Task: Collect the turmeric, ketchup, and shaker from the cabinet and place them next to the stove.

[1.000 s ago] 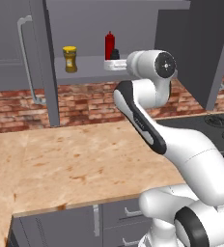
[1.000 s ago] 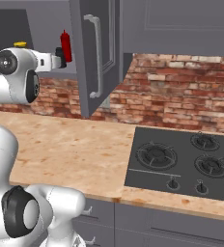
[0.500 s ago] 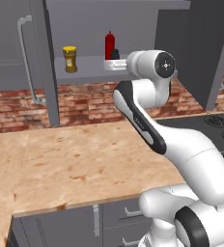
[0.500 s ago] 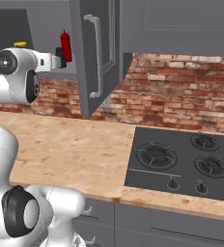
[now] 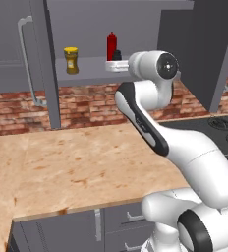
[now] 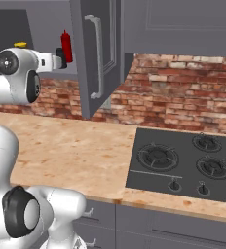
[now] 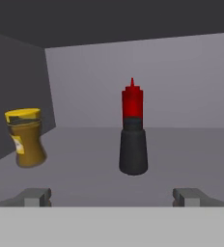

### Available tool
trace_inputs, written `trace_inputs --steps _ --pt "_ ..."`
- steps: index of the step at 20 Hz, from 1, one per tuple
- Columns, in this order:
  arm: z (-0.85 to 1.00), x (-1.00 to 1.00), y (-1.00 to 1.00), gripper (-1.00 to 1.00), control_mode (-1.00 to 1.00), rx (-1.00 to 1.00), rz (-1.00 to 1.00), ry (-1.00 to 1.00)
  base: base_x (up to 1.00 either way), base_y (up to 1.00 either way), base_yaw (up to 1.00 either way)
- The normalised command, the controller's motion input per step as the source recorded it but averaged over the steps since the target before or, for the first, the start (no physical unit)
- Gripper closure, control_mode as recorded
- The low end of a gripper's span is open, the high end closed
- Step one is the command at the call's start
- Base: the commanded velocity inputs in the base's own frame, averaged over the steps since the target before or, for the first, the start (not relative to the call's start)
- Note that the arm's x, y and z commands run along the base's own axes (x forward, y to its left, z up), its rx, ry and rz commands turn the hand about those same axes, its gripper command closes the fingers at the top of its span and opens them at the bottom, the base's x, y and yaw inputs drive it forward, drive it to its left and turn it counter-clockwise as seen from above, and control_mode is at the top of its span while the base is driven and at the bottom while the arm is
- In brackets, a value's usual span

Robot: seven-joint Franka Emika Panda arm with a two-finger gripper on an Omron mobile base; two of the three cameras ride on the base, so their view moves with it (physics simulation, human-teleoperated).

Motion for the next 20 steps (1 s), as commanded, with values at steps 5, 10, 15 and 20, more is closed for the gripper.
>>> trace_inputs --steps 5,10,15,20 --pt "0.00 0.24 0.00 -1.00 -1.00 0.00 0.00 0.00 0.00 0.00 0.00" --pt "0.00 0.05 0.00 -1.00 -1.00 0.00 0.00 0.00 0.00 0.00 0.00" --pt "0.02 0.11 -0.09 -1.00 -1.00 0.00 0.00 0.01 0.00 0.00 0.00" --pt "0.04 0.32 -0.08 -1.00 -1.00 0.00 -0.01 0.06 0.00 0.00 0.00"
